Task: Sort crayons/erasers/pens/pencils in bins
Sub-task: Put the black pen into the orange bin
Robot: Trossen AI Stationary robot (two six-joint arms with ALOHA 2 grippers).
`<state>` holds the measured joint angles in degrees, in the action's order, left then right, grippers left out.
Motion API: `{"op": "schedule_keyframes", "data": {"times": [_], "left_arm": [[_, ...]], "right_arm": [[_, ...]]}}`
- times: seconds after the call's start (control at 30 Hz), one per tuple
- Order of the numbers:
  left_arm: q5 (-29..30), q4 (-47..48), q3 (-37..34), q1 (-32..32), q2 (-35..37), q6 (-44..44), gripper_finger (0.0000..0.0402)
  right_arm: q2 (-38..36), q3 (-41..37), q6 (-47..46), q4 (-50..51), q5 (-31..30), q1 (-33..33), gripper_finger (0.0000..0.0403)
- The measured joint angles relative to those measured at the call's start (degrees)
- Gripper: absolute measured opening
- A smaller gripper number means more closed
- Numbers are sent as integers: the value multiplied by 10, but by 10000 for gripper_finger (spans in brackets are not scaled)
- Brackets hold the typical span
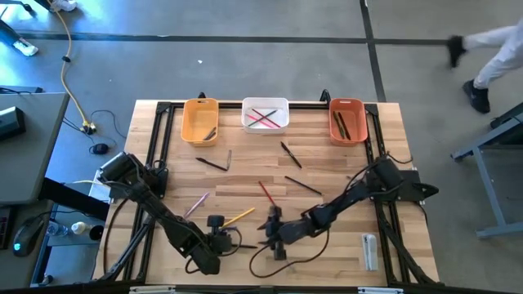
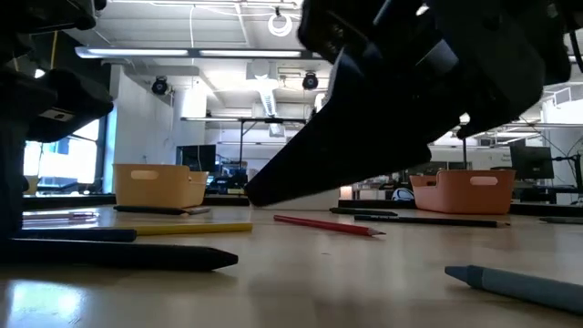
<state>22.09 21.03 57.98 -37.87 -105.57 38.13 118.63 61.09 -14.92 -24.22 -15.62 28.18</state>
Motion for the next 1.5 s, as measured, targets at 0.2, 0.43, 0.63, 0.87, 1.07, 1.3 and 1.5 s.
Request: {"op": "schedule_keyframes", "data": {"times": [0.2, 0.43, 0.63, 0.87, 1.07, 1.3, 1.5], "left_arm": [[15, -18, -1, 12, -2, 18, 0], [9, -58, -1, 40, -11, 3, 0], [6, -62, -1, 55, -11, -18, 0], [-13, -30, -1, 47, 12, -28, 9], [-2, 57, 0, 12, 36, 11, 48], [40, 81, -1, -2, 30, 22, 108], [38, 89, 0, -1, 27, 6, 132]], "right_arm": [[13, 29, -7, 48, 21, 2, 215], [13, 29, -12, 83, 21, 4, 187], [13, 29, -18, 99, 17, 3, 113], [13, 31, -16, 114, 8, -2, 31], [13, 31, -6, 117, 6, -4, 5], [13, 31, -2, 119, 7, -4, 6], [13, 31, -1, 119, 7, -4, 5]]}}
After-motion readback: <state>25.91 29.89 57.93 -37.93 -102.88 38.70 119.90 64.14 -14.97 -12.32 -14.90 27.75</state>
